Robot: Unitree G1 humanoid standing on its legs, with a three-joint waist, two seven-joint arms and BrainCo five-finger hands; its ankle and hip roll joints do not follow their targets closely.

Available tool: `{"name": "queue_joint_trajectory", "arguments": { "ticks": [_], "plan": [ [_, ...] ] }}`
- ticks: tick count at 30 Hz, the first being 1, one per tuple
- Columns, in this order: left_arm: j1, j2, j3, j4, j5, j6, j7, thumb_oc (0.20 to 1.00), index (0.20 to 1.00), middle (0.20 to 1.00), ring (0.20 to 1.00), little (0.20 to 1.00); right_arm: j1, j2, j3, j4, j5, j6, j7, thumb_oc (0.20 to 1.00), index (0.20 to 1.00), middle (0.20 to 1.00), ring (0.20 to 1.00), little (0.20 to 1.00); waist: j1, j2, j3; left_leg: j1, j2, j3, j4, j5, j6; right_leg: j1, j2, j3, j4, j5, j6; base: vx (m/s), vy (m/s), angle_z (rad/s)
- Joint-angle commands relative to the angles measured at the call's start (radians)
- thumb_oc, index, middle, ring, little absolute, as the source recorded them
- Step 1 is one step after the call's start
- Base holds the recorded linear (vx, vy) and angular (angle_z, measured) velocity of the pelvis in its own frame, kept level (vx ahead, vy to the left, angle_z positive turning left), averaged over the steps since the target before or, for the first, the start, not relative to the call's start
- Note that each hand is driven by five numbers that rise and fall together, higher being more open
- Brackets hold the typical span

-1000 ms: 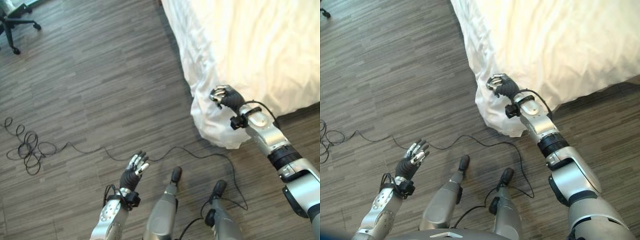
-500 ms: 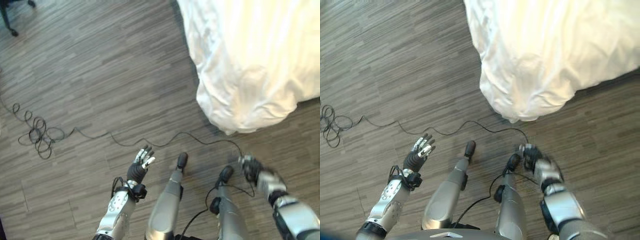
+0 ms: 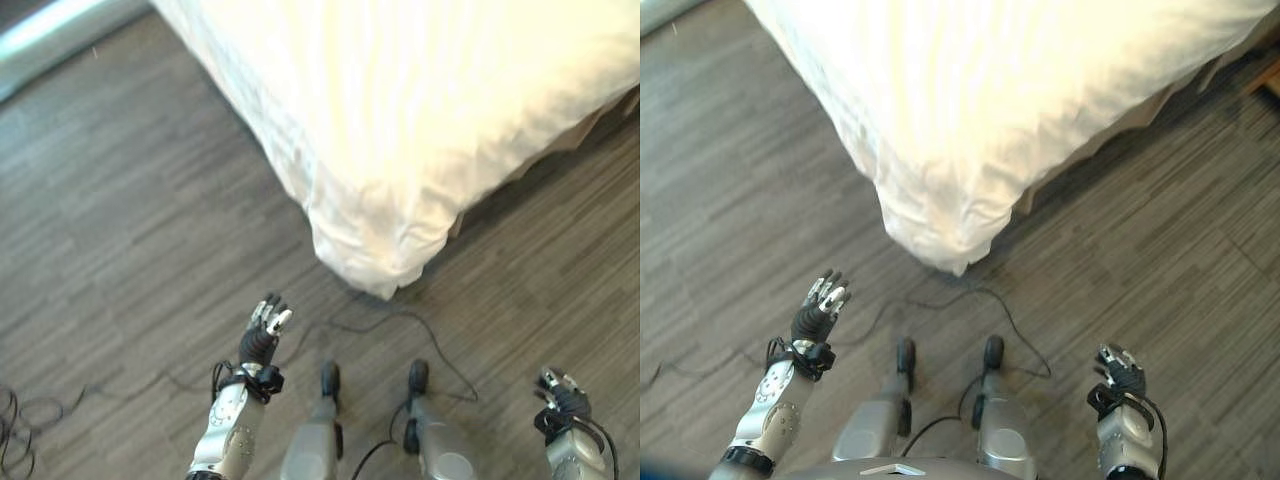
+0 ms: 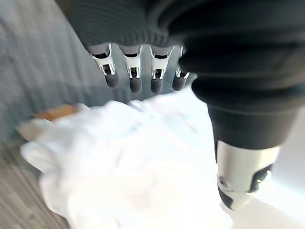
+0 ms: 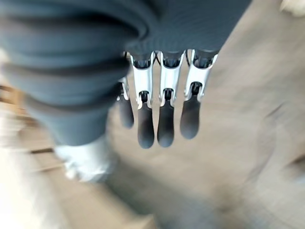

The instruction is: Making the bed.

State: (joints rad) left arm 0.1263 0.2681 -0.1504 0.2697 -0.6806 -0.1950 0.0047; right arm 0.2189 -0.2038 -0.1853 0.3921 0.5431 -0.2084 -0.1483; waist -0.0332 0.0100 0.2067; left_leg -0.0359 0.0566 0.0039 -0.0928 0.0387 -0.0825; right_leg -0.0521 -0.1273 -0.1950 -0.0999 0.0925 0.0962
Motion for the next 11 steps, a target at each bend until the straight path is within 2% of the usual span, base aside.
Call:
{"name": "queue_joint_trajectory", "arguments": {
  "ticks": [1,4,5,6,11],
  "plan": [
    [0.006,0.011,-0.002,0.044,0.076,-0.038,0.008,1.0,1.0,1.0,1.0,1.0,-0.047,-0.041,-0.027,0.049,-0.063,-0.052,-0.021,1.0,1.0,1.0,1.0,1.0,-0.013,-0.004,-0.046,0.002,-0.012,-0.021,0.013,-0.001,0.032,0.006,-0.058,0.019,0.091,-0.063,0.068,0.04,0.019,-0.25],
    [-0.001,-0.019,-0.021,0.055,0.091,-0.033,0.022,1.0,1.0,1.0,1.0,1.0,-0.036,0.004,0.041,-0.055,-0.113,-0.053,-0.028,1.0,1.0,1.0,1.0,1.0,-0.023,-0.003,-0.103,0.071,-0.006,-0.002,0.014,-0.022,0.035,0.071,-0.059,0.027,0.081,-0.07,0.067,0.05,-0.003,-0.12],
    [-0.001,-0.019,-0.021,0.055,0.091,-0.033,0.022,1.0,1.0,1.0,1.0,1.0,-0.036,0.004,0.041,-0.056,-0.113,-0.052,-0.028,1.0,1.0,1.0,1.0,1.0,-0.023,-0.003,-0.103,0.072,-0.006,-0.002,0.014,-0.022,0.035,0.071,-0.059,0.027,0.081,-0.07,0.067,0.06,-0.04,-0.16],
    [-0.01,-0.049,-0.034,0.059,0.067,-0.031,0.036,1.0,1.0,1.0,1.0,1.0,-0.047,0.051,0.087,-0.064,-0.045,-0.058,-0.026,1.0,1.0,1.0,1.0,1.0,-0.022,-0.002,-0.138,0.093,-0.004,0.003,0.018,-0.032,0.036,0.097,-0.054,0.029,0.076,-0.08,0.064,0.04,-0.028,-0.18],
    [-0.012,-0.06,-0.046,0.056,0.068,-0.031,0.039,1.0,1.0,1.0,1.0,1.0,-0.044,0.052,0.164,-0.065,-0.039,-0.033,0.004,1.0,1.0,1.0,1.0,1.0,-0.008,-0.01,-0.163,0.137,0.002,0.013,0.019,-0.046,0.036,0.143,-0.05,0.027,0.067,-0.087,0.061,0.02,-0.011,-0.04]
  ]
}}
